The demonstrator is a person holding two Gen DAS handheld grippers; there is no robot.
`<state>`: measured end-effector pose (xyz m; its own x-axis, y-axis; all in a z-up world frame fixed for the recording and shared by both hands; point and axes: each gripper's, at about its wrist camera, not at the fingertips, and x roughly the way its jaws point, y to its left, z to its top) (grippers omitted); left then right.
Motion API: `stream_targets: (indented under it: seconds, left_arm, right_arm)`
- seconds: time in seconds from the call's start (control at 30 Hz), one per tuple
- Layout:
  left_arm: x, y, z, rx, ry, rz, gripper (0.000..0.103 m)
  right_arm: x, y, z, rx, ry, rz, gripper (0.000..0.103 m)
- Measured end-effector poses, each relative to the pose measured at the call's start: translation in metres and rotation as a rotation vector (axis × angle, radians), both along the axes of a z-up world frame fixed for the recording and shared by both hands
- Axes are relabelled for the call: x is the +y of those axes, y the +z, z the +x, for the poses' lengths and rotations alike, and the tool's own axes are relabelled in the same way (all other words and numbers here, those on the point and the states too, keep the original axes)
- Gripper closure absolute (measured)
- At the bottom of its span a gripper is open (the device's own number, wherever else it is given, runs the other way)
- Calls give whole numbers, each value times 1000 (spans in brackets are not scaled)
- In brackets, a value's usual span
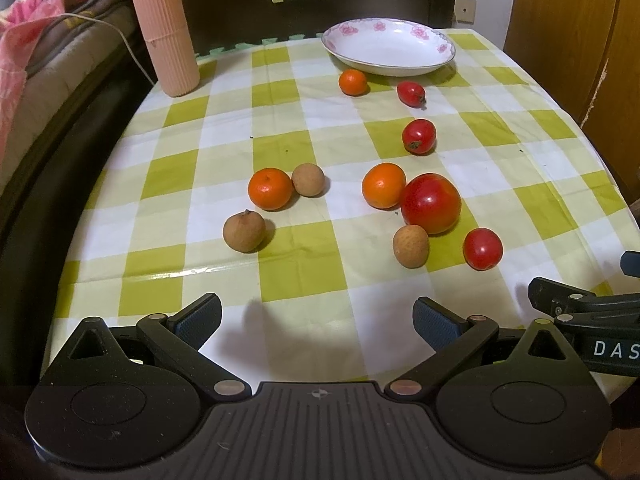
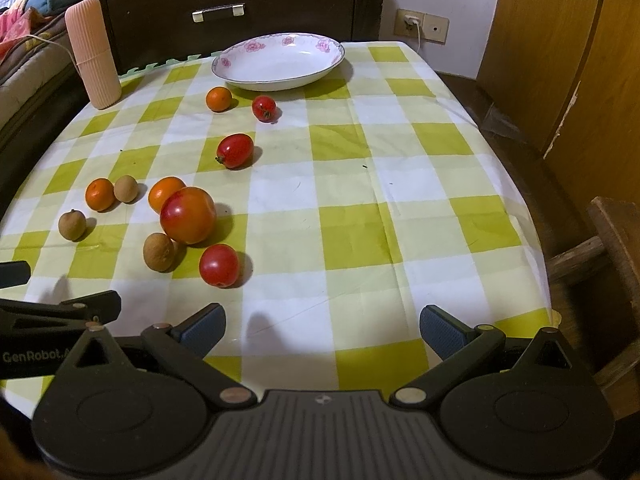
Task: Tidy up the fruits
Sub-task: 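Move both grippers open toward the scattered fruits on the cloth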
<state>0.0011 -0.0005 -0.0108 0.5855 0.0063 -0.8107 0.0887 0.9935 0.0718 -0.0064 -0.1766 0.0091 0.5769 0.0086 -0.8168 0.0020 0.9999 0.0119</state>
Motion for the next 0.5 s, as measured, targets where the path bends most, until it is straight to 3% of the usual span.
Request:
stream_targets:
  seconds: [0.5]
  left_arm:
    - [2, -1, 1, 9, 0, -5, 2]
  right_arm:
    - [-1, -1, 3, 14, 1, 12, 1]
